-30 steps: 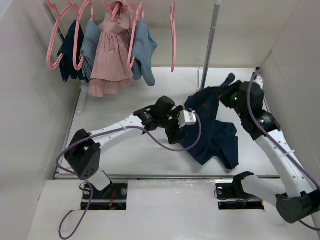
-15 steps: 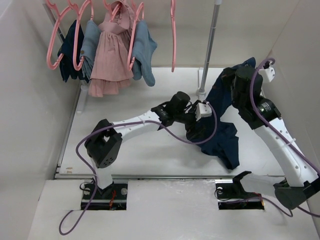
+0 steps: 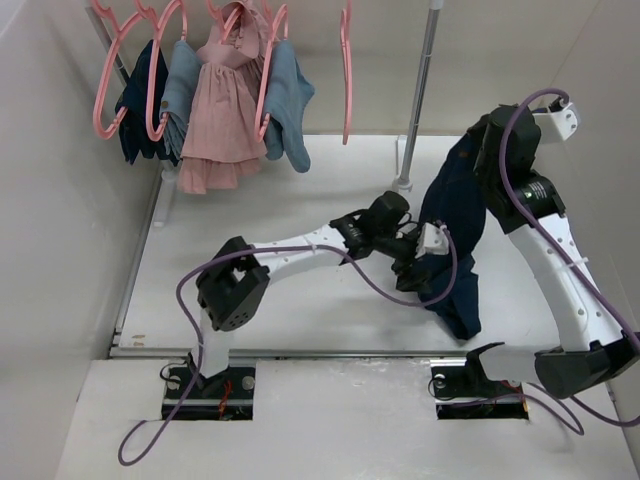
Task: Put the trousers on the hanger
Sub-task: Flatten out the trousers at the center of the board.
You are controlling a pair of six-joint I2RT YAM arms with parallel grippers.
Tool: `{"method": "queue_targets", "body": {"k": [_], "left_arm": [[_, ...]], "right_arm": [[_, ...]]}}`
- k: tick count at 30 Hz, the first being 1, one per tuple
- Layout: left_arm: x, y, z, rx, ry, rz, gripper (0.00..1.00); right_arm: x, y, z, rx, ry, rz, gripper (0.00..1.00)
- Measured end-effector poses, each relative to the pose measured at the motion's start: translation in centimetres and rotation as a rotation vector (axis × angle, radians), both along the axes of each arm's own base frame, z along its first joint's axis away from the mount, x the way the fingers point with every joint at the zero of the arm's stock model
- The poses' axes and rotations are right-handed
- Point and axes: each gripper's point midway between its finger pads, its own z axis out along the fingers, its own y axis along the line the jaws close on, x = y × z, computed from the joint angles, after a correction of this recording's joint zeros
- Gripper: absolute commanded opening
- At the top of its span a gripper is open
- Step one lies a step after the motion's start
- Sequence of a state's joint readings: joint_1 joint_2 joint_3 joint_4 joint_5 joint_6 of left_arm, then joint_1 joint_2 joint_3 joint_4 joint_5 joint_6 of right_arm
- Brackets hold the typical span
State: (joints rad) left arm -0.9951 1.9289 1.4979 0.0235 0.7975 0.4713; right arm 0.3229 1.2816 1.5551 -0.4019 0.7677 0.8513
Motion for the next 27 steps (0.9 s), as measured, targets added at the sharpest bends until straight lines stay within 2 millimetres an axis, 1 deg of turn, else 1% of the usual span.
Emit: {"method": "queue_targets", "body": {"k": [2, 5, 7, 9, 10, 11, 12, 13, 14, 16, 18, 19, 20, 21, 23, 25, 26, 27], "left_arm": [[1.0, -1.5, -0.8, 0.005, 0.014, 0.044, 1.0], [2.2, -3.4, -2.6, 0.021, 0.032, 0.094, 1.0], [2.2, -4.0, -3.9, 0.04, 0.051, 0.112, 1.0], [1.5, -4.3, -4.8, 0.06, 0.077, 0.118, 1.0], [1.1, -4.6, -5.0, 0.063, 0.09, 0.123, 0.93], [0.8, -5.0, -5.2, 0.063, 0.101, 0.129, 0.79], [0.6, -5.3, -5.4, 0.064, 0.109, 0.138, 0.59], [0.5, -5.5, -5.8, 0.071, 0.118, 0.151, 0.09], [0.5, -5.8, -6.0, 0.078, 0.124, 0.166, 0.0], [0.8, -6.0, -6.5, 0.091, 0.121, 0.186, 0.0], [1.2, -5.3, -7.0, 0.124, 0.12, 0.206, 0.0], [1.6, -4.7, -7.2, 0.144, 0.115, 0.221, 0.0], [2.1, -3.7, -7.5, 0.169, 0.105, 0.242, 0.0], [2.6, -2.1, -7.5, 0.196, 0.091, 0.267, 0.0], [3.9, 2.1, -6.9, 0.262, 0.046, 0.325, 0.0], [5.1, 6.8, -4.7, 0.296, -0.018, 0.384, 0.0], [5.6, 9.5, -3.0, 0.305, -0.049, 0.417, 0.0], [5.9, 11.9, -0.8, 0.299, -0.083, 0.448, 0.0]], "right_arm": [[-0.1, 0.2, 0.5, -0.015, -0.011, 0.004, 0.0], [-0.4, 0.1, 1.0, -0.036, -0.018, 0.005, 0.0], [-0.5, -0.5, 1.2, -0.048, -0.018, -0.008, 0.0], [-0.5, -1.3, 1.5, -0.05, -0.029, -0.026, 0.0], [-0.5, -1.7, 1.6, -0.05, -0.034, -0.034, 0.0], [-0.5, -2.1, 1.7, -0.054, -0.035, -0.041, 0.0], [-0.5, -2.4, 1.8, -0.055, -0.038, -0.045, 0.0], [-0.5, -2.6, 1.8, -0.06, -0.039, -0.046, 0.0], [-0.7, -3.0, 1.7, -0.066, -0.036, -0.051, 0.0], [-0.9, -3.3, 1.3, -0.084, -0.02, -0.047, 0.0], [-1.3, -4.6, 0.8, -0.105, -0.004, -0.065, 0.0], [-1.6, -5.4, 0.6, -0.116, 0.006, -0.082, 0.0], [-1.8, -6.0, 0.5, -0.128, 0.014, -0.096, 0.0], [-2.2, -6.6, 0.2, -0.142, 0.026, -0.108, 0.0], [-3.0, -7.3, -0.4, -0.173, 0.054, -0.115, 0.0], [-3.8, -7.1, -0.7, -0.206, 0.071, -0.098, 0.0], [-4.3, -6.7, -0.6, -0.22, 0.072, -0.082, 0.0], [-4.8, -6.1, -0.5, -0.232, 0.071, -0.063, 0.0]]}}
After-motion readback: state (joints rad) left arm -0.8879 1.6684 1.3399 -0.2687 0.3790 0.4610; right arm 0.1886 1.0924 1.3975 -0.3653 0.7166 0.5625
